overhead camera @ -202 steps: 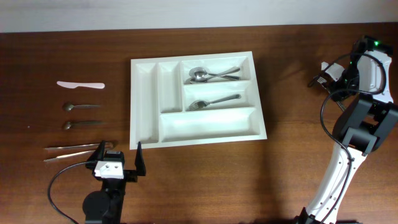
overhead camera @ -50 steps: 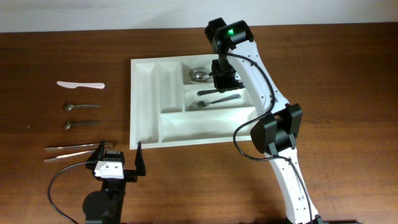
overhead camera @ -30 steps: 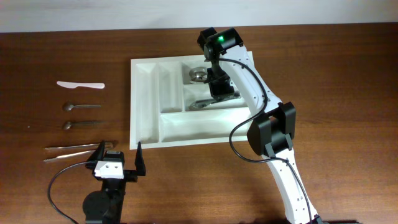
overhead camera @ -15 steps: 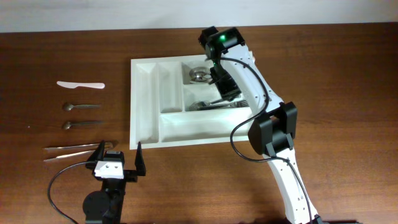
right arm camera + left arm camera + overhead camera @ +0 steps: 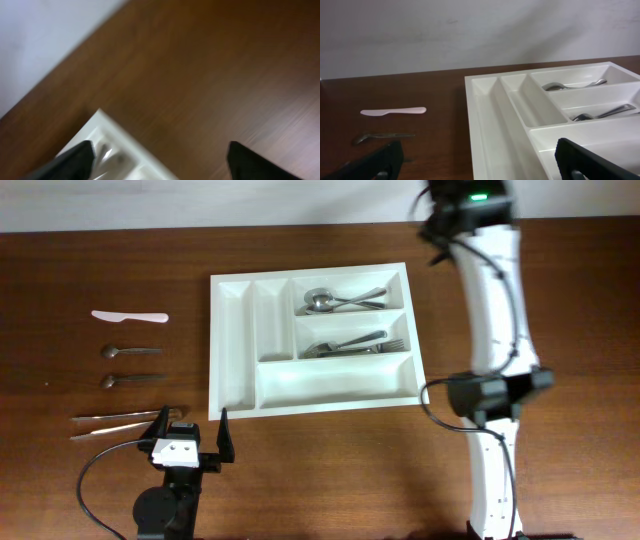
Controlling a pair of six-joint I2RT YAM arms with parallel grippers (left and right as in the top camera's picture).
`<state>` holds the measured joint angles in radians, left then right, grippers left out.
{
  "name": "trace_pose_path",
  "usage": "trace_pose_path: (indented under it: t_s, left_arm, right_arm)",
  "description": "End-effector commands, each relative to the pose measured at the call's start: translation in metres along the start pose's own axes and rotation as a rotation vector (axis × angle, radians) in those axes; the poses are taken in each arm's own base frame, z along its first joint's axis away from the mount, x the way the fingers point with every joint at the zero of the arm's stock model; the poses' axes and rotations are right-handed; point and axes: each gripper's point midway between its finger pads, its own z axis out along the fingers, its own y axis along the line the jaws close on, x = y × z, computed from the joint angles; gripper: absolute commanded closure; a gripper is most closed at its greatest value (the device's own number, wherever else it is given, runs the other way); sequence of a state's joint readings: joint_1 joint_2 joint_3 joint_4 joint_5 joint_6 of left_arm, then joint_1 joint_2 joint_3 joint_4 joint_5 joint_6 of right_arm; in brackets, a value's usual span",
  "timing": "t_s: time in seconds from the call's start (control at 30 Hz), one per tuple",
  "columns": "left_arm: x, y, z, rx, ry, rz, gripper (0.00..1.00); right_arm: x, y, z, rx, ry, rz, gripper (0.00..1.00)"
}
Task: Pack container
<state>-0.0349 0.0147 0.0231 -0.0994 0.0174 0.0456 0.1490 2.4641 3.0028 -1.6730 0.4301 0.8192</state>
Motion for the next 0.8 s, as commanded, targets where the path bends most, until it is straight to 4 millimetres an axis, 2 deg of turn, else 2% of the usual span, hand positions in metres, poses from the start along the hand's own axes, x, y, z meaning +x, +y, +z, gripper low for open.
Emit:
trace_pose_path:
  t_s: [0.0,0.3,0.47,0.6,0.73,0.77]
  left_arm:
    - [0.001,0.004,0.0,-0.02,-0.001,0.008,0.01]
    - [0.001,0.004,0.0,-0.02,-0.001,0.008,0.01]
    - [0.001,0.004,0.0,-0.02,-0.001,0.008,0.01]
    - [0.001,0.004,0.0,-0.02,-0.001,0.008,0.01]
    - [0.001,0.004,0.0,-0.02,-0.001,0.008,0.01]
    - [0.001,0.004,0.0,-0.02,-0.001,0.008,0.01]
  right_arm:
    - [-0.045,-0.039,-0.048,0.009,-0.129,-0.288,0.09]
    - [-0.087,-0.097,-0.096,-0.005,-0.215,-0.507,0.09]
    - [-0.081,-0.114,-0.119,-0.046,-0.192,-0.562,0.09]
    - [-0.066,-0.152,-0.116,0.043,-0.094,-0.627,0.09]
    - [-0.055,-0.2,-0.1,0.112,0.015,-0.569,0.09]
    - [-0.054,-0.21,-0.095,0.106,0.036,-0.552,0.06]
